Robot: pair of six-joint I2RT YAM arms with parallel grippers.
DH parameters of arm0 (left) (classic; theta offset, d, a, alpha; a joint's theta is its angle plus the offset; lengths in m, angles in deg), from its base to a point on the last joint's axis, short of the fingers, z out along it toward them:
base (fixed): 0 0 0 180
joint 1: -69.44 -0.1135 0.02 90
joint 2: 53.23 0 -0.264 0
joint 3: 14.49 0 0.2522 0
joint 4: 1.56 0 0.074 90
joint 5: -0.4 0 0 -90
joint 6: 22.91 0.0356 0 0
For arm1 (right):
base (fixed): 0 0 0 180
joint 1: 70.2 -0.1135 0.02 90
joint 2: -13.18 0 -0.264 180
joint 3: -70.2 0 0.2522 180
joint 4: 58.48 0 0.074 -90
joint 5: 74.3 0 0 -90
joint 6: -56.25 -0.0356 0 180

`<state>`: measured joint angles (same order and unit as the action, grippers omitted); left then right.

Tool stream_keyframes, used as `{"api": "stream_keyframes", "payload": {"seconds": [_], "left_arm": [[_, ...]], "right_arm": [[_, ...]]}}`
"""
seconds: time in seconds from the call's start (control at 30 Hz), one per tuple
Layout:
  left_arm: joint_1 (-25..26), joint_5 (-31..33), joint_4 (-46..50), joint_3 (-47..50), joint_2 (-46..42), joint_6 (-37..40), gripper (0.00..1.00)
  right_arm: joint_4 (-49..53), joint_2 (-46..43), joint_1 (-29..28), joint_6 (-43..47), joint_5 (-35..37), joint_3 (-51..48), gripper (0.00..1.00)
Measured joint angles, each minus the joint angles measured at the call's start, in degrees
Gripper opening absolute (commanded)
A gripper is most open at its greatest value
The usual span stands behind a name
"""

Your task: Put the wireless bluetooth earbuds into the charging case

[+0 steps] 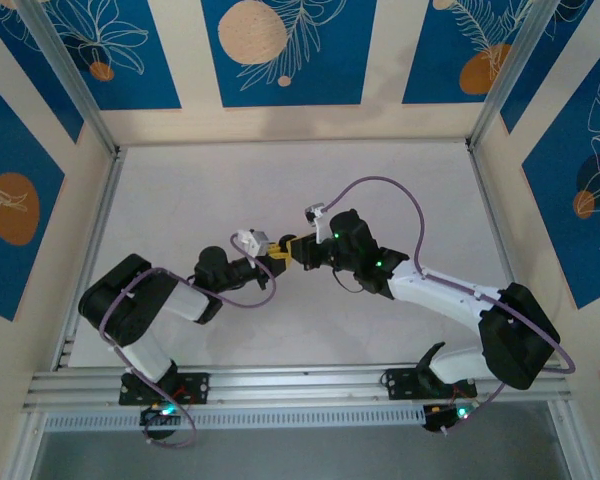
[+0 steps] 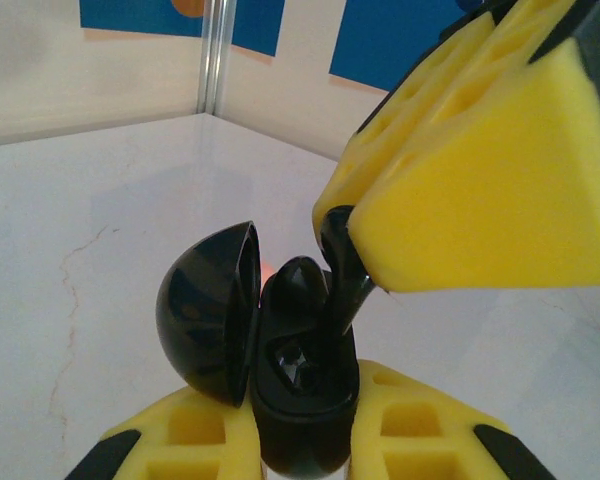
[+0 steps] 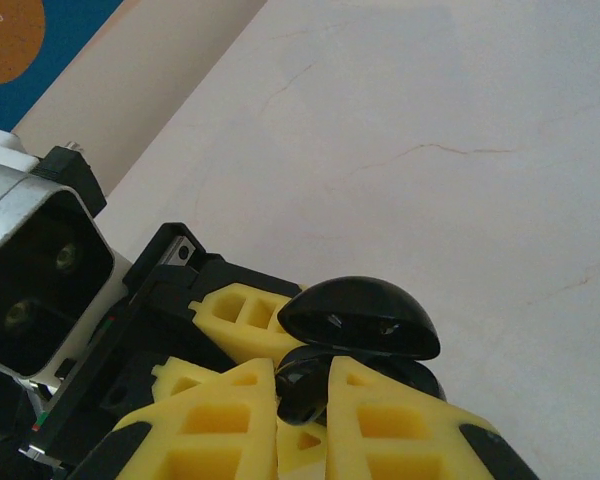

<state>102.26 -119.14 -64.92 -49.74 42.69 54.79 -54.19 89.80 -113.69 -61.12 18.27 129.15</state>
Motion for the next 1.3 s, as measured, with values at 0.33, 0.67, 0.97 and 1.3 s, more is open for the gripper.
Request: {"api": "stream_keyframes", "payload": {"seconds": [0.33,0.67,0.97,1.3], "left_arm": [[0.0,0.0,0.2,0.0,0.0,0.9,0.12],[0.0,0.0,1.6,0.0,0.0,1.8,0.12],[0.0,0.0,1.8,0.0,-0.6,2.3,0.12],[0.0,0.2,1.8,0.0,-0.6,2.3,0.12]], "right_arm": [[1.4,0.0,0.2,0.0,-0.2,0.4,0.16],[2.7,1.9,0.2,0.0,-0.4,1.8,0.20],[3.1,2.8,0.3,0.0,-0.5,2.5,0.27],[4.3,2.6,0.2,0.0,-1.5,2.7,0.39]]}}
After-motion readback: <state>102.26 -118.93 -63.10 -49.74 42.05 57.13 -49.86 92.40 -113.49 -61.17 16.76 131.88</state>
